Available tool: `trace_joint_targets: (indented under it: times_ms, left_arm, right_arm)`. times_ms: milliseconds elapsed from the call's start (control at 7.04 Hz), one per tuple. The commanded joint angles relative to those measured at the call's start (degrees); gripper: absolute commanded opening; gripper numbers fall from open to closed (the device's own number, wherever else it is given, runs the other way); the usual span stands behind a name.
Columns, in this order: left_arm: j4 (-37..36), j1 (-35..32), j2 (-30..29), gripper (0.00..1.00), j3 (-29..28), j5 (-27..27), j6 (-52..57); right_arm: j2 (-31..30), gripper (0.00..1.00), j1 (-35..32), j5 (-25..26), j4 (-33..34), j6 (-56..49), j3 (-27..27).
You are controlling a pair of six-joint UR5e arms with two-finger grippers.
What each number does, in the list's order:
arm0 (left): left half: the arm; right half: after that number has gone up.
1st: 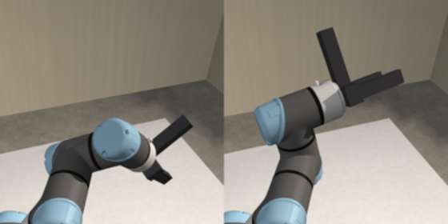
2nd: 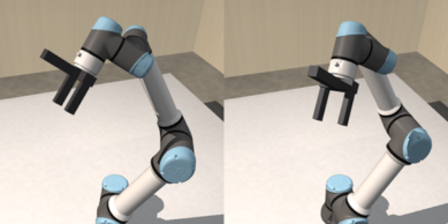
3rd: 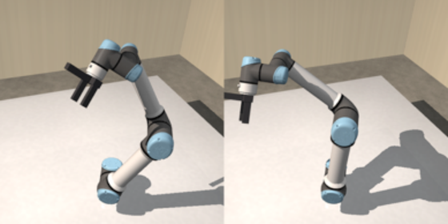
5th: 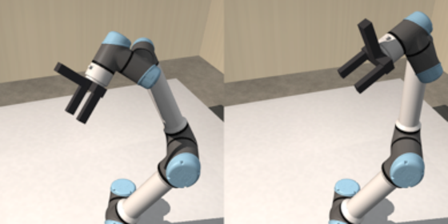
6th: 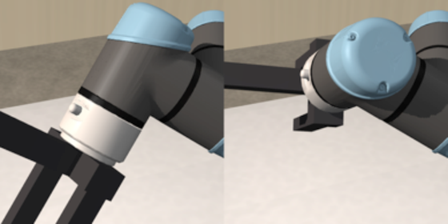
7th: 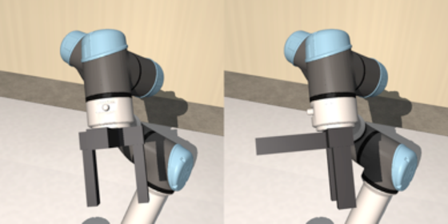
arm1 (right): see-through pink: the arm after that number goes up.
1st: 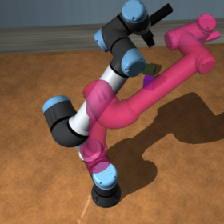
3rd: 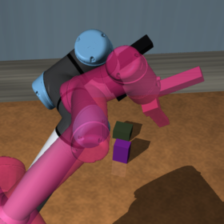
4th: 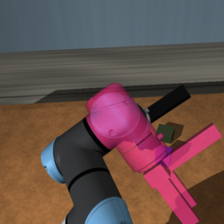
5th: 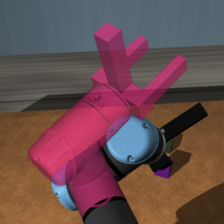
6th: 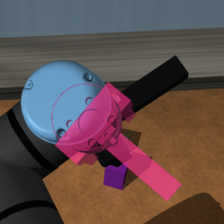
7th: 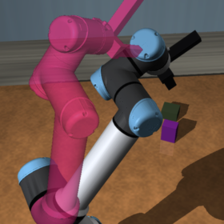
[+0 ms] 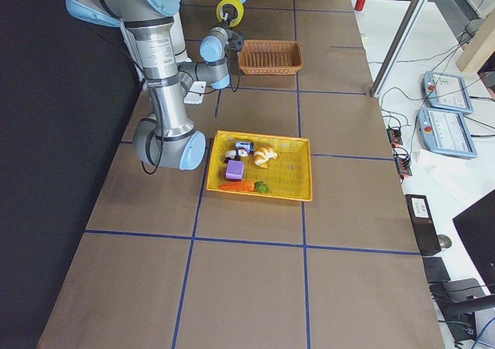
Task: Move tape to another basket
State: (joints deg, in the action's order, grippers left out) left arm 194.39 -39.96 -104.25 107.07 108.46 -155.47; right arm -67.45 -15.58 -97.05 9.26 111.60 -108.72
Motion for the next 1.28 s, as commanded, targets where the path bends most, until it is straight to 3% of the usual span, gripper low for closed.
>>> trace_joint_targets:
  times_ms: [0, 426, 1136]
  left_arm:
    - [-0.5, 4.2, -1.2, 0.97, 0.0, -1.1, 0.0]
    - [-0.9, 9.5, -3.9, 0.97, -0.5, -2.9, 0.2]
    - [-0.9, 11.7, -5.6, 0.99, -1.2, -2.9, 0.3]
  right_arm:
    - [0.0, 0.03, -0.2, 0.2, 0.0, -0.1, 0.1]
    - [0.0, 0.03, -0.2, 0.5, 0.0, -0.1, 0.3]
    - [0.2, 0.03, -0.1, 1.0, 0.1, -0.1, 0.9]
